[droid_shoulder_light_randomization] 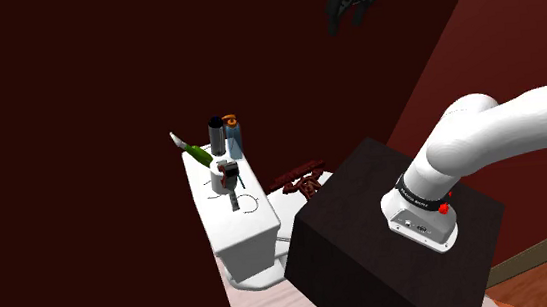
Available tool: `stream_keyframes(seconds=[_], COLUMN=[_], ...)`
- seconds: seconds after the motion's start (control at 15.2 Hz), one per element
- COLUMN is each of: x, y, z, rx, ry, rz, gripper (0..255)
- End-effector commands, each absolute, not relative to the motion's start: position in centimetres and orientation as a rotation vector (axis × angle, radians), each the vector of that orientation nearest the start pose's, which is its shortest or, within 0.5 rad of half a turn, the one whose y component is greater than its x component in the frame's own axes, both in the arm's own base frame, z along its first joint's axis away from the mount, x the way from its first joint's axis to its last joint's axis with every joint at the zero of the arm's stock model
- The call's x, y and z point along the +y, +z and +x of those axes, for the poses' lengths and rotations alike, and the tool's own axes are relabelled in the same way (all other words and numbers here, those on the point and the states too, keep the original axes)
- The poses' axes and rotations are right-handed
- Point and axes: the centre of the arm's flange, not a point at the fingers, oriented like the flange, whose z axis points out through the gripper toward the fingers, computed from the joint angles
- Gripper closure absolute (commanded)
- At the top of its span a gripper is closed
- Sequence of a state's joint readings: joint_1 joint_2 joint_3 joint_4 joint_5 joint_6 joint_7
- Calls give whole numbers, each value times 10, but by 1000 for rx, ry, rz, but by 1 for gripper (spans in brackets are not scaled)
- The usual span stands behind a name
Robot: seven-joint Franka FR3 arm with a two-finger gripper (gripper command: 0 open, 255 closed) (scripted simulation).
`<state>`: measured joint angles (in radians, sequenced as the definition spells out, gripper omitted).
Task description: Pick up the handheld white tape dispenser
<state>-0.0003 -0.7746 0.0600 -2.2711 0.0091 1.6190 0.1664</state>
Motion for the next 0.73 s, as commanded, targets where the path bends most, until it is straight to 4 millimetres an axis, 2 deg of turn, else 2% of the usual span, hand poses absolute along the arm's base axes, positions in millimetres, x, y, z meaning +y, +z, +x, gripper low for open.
stream_keyframes(seconds=[0.0,0.66], x=[27,75], y=[631,521], z=[315,363], rx=[191,324], ry=[-196,-190], rz=[-3150,-3097], gripper=[0,0])
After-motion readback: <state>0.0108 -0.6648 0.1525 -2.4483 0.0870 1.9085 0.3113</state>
